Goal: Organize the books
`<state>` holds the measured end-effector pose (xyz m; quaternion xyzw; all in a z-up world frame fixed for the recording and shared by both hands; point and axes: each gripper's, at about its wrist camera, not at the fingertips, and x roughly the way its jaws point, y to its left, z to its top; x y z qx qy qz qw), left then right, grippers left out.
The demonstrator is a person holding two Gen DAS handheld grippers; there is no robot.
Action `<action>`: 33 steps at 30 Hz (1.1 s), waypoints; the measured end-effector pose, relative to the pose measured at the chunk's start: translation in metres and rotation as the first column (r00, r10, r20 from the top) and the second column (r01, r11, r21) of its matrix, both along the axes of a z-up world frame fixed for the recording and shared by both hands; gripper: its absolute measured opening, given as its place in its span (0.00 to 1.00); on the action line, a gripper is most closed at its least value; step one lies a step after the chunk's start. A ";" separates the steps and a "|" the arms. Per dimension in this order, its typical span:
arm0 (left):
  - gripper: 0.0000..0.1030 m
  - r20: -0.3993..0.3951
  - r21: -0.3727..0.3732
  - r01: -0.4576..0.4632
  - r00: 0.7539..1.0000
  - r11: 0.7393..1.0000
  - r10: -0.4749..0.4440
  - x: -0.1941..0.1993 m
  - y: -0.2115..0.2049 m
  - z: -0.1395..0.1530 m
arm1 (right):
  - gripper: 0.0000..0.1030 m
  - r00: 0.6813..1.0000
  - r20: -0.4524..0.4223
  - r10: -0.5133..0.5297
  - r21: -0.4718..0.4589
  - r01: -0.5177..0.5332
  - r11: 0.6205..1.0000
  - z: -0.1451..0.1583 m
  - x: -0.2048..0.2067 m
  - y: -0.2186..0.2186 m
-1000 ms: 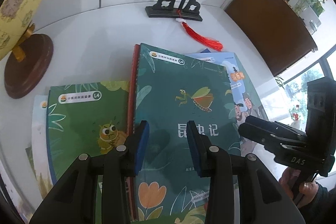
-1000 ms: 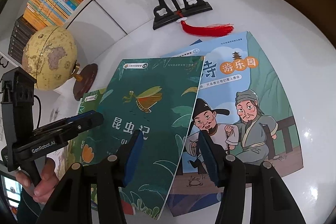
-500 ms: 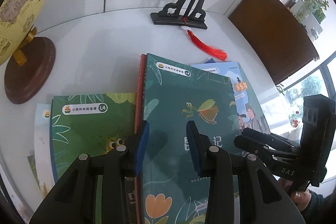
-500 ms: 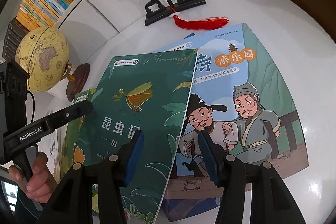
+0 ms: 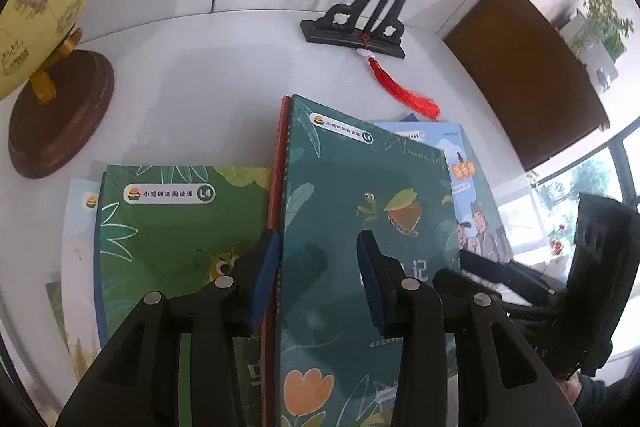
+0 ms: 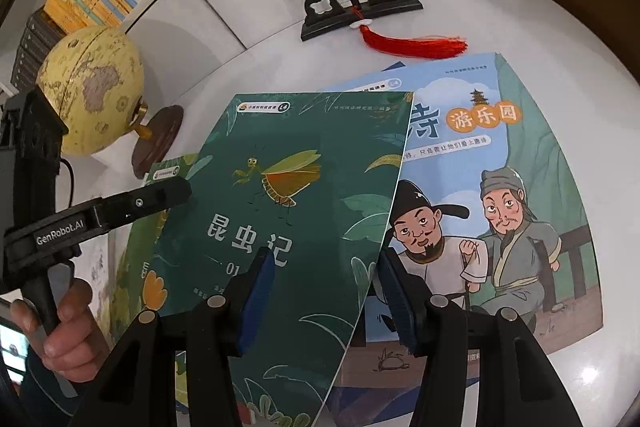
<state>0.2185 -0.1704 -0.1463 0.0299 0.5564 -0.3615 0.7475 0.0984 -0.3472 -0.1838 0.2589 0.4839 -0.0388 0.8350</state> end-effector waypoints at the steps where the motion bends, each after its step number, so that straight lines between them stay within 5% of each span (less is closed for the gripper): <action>1: 0.37 -0.006 -0.003 0.008 1.000 1.000 -0.008 -0.003 -0.002 0.000 | 0.52 1.000 0.000 0.001 -0.008 -0.001 1.000 0.000 0.000 0.000; 8: 0.38 -0.185 -0.140 -0.058 0.982 0.988 0.031 -0.008 0.013 -0.010 | 0.53 1.000 -0.014 -0.027 -0.079 0.026 0.997 0.001 -0.001 -0.009; 13: 0.38 -0.195 -0.152 -0.049 0.981 0.987 0.019 -0.044 0.020 -0.011 | 0.53 1.000 -0.020 -0.024 -0.117 0.021 0.993 0.002 -0.004 -0.014; 18: 0.39 -0.294 -0.243 -0.147 0.953 0.959 0.071 -0.054 0.041 -0.020 | 0.55 1.000 -0.019 -0.020 -0.165 0.017 0.986 0.001 -0.009 -0.012; 26: 0.39 -0.185 -0.043 -0.060 0.981 0.997 0.051 -0.094 0.031 -0.006 | 0.54 0.998 -0.023 0.057 -0.147 -0.060 0.987 0.000 -0.021 -0.012; 33: 0.40 -0.142 0.056 -0.041 0.989 0.998 0.048 -0.114 0.010 -0.011 | 0.54 0.996 -0.033 0.083 -0.128 -0.087 0.988 0.000 -0.034 -0.008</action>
